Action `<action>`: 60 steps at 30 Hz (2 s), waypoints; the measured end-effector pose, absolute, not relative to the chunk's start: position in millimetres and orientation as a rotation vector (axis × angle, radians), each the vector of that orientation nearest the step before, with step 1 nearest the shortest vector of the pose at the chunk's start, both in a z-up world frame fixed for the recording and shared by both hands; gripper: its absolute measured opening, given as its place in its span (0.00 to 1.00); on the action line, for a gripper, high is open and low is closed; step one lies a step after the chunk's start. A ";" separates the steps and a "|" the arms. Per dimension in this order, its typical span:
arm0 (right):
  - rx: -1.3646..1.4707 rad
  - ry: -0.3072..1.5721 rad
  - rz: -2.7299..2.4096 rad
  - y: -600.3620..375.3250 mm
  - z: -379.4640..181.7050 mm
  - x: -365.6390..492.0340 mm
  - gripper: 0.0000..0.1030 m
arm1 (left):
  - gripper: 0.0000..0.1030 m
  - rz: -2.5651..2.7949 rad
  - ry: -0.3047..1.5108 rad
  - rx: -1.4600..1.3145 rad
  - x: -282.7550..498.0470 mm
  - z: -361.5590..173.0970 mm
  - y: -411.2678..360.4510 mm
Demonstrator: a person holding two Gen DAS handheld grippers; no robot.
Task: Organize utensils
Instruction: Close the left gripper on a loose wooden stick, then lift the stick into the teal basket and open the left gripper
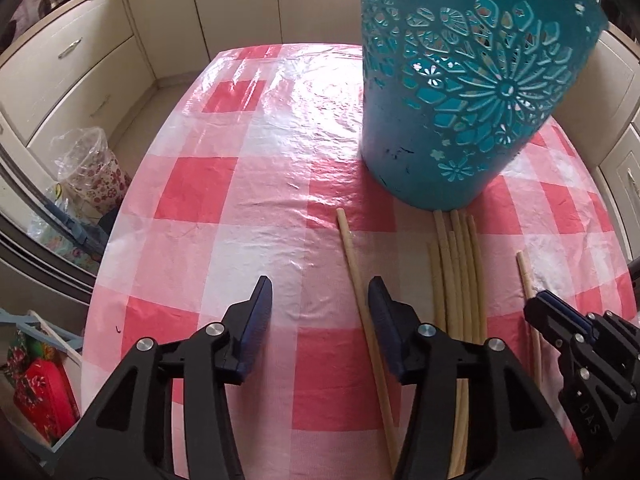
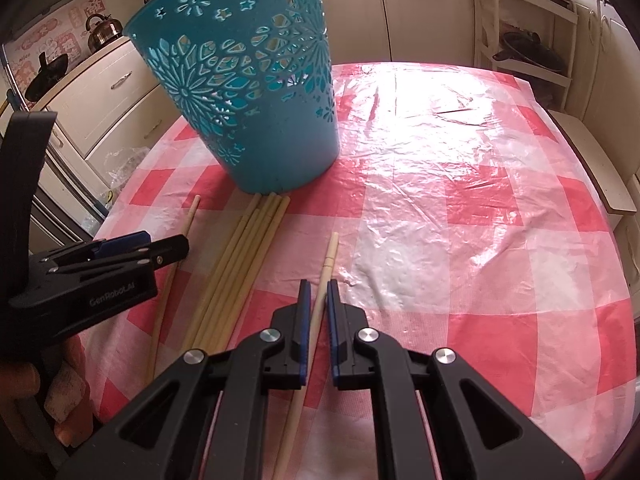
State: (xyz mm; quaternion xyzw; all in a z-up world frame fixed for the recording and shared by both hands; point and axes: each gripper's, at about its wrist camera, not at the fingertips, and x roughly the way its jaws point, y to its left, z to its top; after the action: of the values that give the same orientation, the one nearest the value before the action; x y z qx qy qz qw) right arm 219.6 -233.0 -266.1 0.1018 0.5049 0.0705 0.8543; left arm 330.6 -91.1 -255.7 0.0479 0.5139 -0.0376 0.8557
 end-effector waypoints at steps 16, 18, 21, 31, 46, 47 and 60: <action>0.187 1.042 0.139 -228.7 -266.7 220.6 0.08 | 0.04 -0.188 0.939 0.113 301.1 -216.3 -90.5; 0.193 1.041 0.139 -228.8 -266.8 220.2 0.08 | 0.04 -0.212 0.890 0.086 291.6 -196.2 -85.1; 0.202 1.040 0.140 -230.3 -266.9 219.8 0.08 | 0.04 -0.260 0.792 0.019 280.8 -157.8 -72.4; 0.209 1.036 0.138 -230.5 -266.2 219.0 0.08 | 0.04 -0.355 0.447 -0.144 288.2 -41.2 -66.6; 0.254 1.037 0.159 -236.7 -266.7 222.1 0.10 | 0.04 -0.237 0.366 -0.240 415.4 -49.7 -119.4; 0.256 1.037 0.159 -236.9 -266.7 222.3 0.10 | 0.04 -0.231 0.382 -0.239 420.0 -58.2 -121.0; 0.232 1.035 0.175 -233.1 -265.6 223.6 0.17 | 0.25 -0.195 0.440 -0.032 383.0 -98.0 -126.9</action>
State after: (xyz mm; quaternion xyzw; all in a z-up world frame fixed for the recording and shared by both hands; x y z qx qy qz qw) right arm 223.6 -233.1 -265.6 0.1103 0.4932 0.0833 0.8589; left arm 383.0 -126.9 -98.0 -0.0158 0.2181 -0.0967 0.9710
